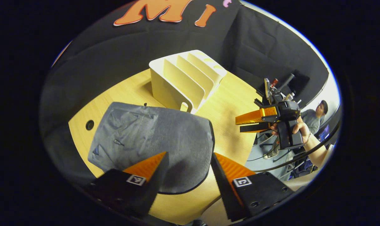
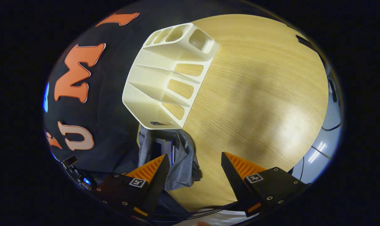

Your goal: Open the schoolbag, grab two books from the bookshelf and put them into the schoolbag.

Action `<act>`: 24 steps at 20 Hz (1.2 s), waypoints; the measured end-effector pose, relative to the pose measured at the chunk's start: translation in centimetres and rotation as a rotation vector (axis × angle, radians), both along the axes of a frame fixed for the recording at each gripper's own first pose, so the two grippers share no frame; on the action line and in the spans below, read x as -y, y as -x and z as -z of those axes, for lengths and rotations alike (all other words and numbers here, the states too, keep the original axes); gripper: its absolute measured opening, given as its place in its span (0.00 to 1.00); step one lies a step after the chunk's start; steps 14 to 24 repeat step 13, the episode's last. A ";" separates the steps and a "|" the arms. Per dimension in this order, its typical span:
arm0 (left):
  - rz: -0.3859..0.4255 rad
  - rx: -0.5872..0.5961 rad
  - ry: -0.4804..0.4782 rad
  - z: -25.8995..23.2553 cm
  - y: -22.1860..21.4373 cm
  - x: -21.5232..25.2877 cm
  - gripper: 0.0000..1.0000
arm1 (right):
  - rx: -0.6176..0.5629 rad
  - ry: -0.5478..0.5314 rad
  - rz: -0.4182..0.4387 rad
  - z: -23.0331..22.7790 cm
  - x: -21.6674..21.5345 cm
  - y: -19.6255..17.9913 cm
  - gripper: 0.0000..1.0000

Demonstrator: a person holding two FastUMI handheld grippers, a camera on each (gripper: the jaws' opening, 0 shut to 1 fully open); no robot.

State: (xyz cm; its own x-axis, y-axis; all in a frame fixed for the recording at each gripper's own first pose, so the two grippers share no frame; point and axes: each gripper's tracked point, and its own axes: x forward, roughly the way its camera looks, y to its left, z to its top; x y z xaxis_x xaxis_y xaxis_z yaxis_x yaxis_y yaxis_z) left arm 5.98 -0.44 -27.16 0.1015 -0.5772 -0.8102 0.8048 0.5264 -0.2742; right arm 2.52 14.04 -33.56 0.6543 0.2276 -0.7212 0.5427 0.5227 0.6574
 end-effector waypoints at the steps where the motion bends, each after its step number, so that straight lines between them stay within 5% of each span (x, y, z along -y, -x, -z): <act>1: -0.049 0.003 -0.003 0.1 -0.3 0.8 0.90 | 0.006 0.014 -0.017 -1.1 1.1 -0.5 0.99; 9: -0.438 0.357 0.236 -6.8 -1.8 6.9 0.98 | 0.245 0.179 -0.297 -15.0 6.4 -5.3 0.98; 13: -0.584 0.568 0.326 -13.0 -3.1 7.6 0.98 | 0.373 0.532 -0.371 -20.9 10.5 -6.6 0.98; 24: -0.584 0.568 0.326 -13.0 -3.1 7.6 0.98 | 0.373 0.532 -0.371 -20.9 10.5 -6.6 0.98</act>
